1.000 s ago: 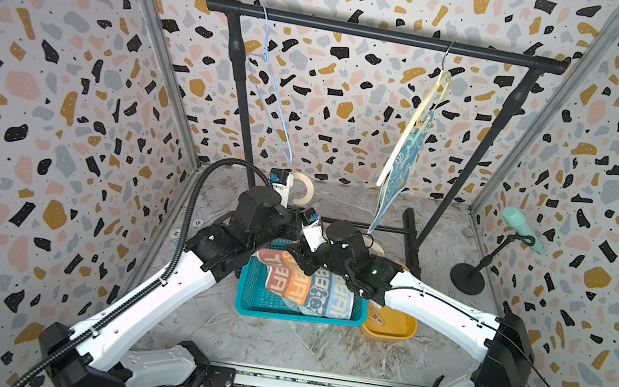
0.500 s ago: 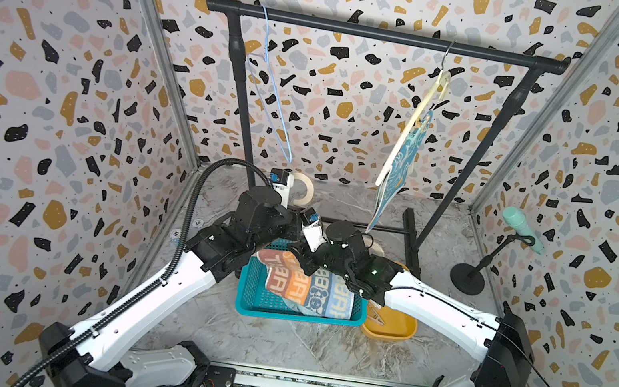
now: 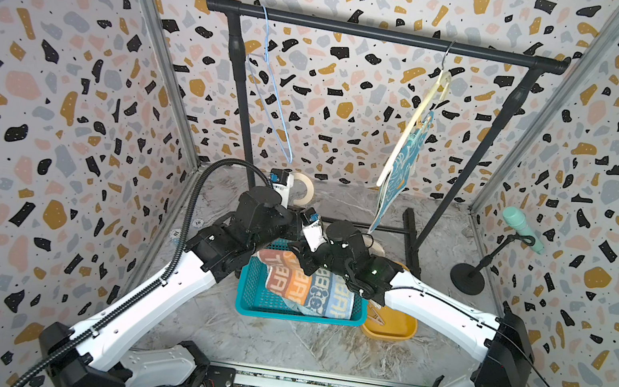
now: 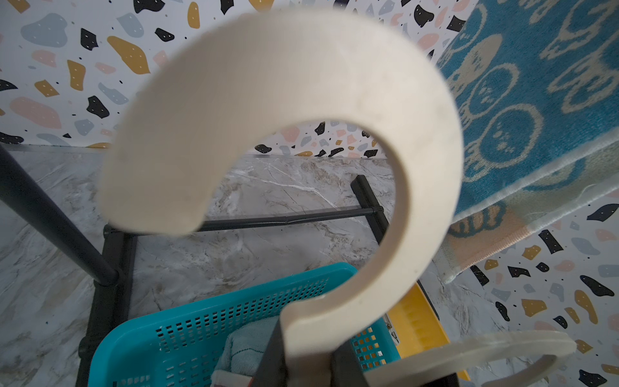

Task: Remove the clothespins securing towels to the hanger
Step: Remove the clothespin from the hanger.

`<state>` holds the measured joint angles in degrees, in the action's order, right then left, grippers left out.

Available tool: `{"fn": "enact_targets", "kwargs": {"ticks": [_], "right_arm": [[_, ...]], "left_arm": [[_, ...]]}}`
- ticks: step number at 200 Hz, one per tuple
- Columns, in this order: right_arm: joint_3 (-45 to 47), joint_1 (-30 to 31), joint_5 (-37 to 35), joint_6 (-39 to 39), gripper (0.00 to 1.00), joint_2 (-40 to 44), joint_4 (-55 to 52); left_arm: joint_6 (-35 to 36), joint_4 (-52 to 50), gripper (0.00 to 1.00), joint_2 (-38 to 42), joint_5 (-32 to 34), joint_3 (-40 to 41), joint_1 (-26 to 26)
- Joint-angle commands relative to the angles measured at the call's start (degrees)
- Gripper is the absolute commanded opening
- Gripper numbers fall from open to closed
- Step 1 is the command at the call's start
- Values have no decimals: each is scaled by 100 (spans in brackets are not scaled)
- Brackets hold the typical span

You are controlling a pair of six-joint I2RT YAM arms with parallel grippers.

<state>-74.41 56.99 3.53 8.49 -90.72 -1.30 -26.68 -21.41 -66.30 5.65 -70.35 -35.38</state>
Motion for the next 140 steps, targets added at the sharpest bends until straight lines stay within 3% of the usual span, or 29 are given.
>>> {"fn": "enact_targets", "kwargs": {"ticks": [1,23,140], "right_arm": [[-184,39,130,-67,8,54,-87],[-179,39,116,-72,0,54,-74],[-162,38,42,-76,0,128,12]], "left_arm": [[-40,357,0,73,15,-259,-40],[-44,351,0,82,6,-257,-40],[-42,348,0,118,28,-153,-48]]}}
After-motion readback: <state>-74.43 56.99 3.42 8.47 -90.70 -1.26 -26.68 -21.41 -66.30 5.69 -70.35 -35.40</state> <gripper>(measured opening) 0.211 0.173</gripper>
